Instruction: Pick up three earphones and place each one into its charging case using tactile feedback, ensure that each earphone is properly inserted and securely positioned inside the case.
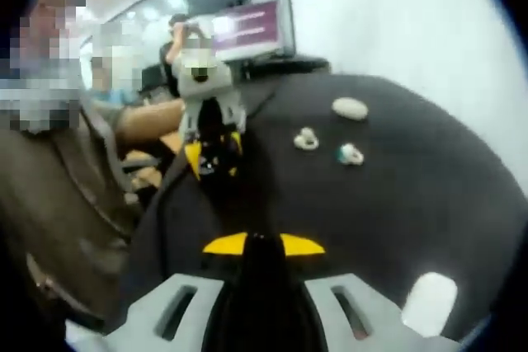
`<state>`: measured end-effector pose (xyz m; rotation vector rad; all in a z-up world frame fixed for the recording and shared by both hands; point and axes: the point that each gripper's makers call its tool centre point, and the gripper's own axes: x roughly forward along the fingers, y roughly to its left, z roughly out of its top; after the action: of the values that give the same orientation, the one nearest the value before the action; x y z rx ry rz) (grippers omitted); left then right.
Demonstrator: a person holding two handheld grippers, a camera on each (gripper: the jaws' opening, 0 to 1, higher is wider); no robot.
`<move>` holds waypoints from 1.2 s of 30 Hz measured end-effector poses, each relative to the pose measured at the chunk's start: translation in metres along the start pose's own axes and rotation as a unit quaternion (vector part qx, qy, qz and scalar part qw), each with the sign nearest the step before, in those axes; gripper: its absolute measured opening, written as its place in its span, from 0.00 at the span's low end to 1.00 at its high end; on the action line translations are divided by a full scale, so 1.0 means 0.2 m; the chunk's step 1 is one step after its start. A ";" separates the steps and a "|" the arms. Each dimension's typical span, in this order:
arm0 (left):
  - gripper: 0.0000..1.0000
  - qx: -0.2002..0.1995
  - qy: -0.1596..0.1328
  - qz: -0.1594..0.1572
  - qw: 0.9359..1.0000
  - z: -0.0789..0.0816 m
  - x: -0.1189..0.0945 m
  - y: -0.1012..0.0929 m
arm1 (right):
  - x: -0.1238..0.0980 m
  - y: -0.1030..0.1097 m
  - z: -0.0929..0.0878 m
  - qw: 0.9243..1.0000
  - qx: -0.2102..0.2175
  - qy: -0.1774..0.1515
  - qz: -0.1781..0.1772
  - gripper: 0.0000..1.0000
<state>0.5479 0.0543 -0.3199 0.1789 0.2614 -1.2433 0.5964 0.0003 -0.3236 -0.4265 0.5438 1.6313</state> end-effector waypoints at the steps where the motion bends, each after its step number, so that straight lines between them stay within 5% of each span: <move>1: 0.14 0.000 0.000 0.000 1.000 0.00 0.00 0.00 | 0.00 0.00 0.00 1.000 0.004 -0.002 -0.001 0.14; 6: 0.14 -0.001 0.000 0.000 1.000 0.00 0.00 0.00 | -0.07 0.05 0.20 0.993 -0.032 -0.108 -0.047 0.14; 8: 0.14 -0.002 0.000 0.000 1.000 0.00 0.00 0.00 | -0.10 0.09 0.33 0.979 -0.089 -0.160 -0.087 0.14; 11: 0.14 -0.004 0.000 -0.001 1.000 0.00 0.00 0.00 | -0.11 0.20 0.44 0.958 -0.169 -0.196 -0.121 0.14; 17: 0.14 -0.004 0.000 0.000 1.000 0.00 0.00 0.00 | 0.01 0.29 0.47 0.920 -0.300 -0.170 -0.183 0.13; 28: 0.14 -0.007 0.001 0.000 1.000 0.00 0.00 0.00 | 0.11 0.27 0.40 0.897 -0.358 -0.145 -0.217 0.13; 33: 0.14 -0.008 0.001 0.000 1.000 0.00 0.00 0.00 | 0.11 0.27 0.40 0.880 -0.393 -0.136 -0.231 0.13; 36: 0.14 -0.009 0.001 0.000 1.000 0.00 0.00 0.01 | 0.13 0.28 0.40 0.861 -0.433 -0.110 -0.243 0.13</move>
<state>0.5490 0.0546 -0.3202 0.1647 0.2742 -1.2410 0.5411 0.0625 -0.2682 -0.9361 -0.4944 1.3196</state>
